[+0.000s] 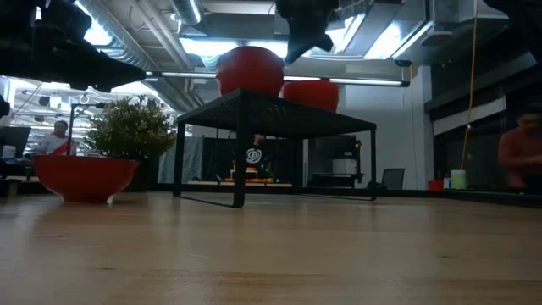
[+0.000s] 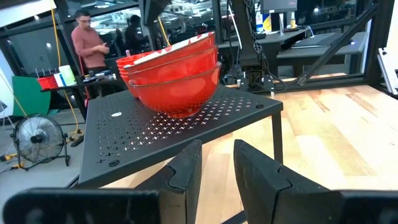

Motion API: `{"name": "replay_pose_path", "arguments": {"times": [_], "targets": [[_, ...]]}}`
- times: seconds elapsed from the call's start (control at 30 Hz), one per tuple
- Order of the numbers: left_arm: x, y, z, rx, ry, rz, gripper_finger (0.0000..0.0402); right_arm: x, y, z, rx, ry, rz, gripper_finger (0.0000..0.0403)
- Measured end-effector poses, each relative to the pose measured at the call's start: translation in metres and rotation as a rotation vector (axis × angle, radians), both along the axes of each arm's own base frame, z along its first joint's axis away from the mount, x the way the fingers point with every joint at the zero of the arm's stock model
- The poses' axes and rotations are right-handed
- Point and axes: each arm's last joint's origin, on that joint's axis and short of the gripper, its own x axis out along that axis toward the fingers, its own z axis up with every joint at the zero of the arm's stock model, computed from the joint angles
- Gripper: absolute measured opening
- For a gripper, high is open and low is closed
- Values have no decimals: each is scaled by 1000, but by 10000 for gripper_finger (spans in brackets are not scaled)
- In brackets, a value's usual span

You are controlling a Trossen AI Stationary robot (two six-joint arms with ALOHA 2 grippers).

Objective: Pick & Place Mini bowls
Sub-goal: Stack the white patterned bowl on the white patterned bowl on the shelf

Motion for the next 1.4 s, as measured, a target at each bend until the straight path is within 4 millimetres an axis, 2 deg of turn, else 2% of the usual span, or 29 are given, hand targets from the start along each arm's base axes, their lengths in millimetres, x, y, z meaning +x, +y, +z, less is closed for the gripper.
{"name": "replay_pose_path", "arguments": {"times": [0.13,0.3,0.6,0.87,1.17,1.4], "targets": [[0,0,0,0,0,0,88,-5,8,15,-9,-26,16,22],[0,0,0,0,0,0,88,-5,26,25,-34,-29,94,17],[0,0,0,0,0,0,88,1,57,26,-115,0,292,17],[0,0,0,-7,-4,0,88,3,67,26,-148,9,366,19],[0,0,4,-237,-98,-20,88,3,68,26,-145,15,366,19],[-1,3,10,-716,-310,63,88,3,68,26,-145,13,365,19]]}}
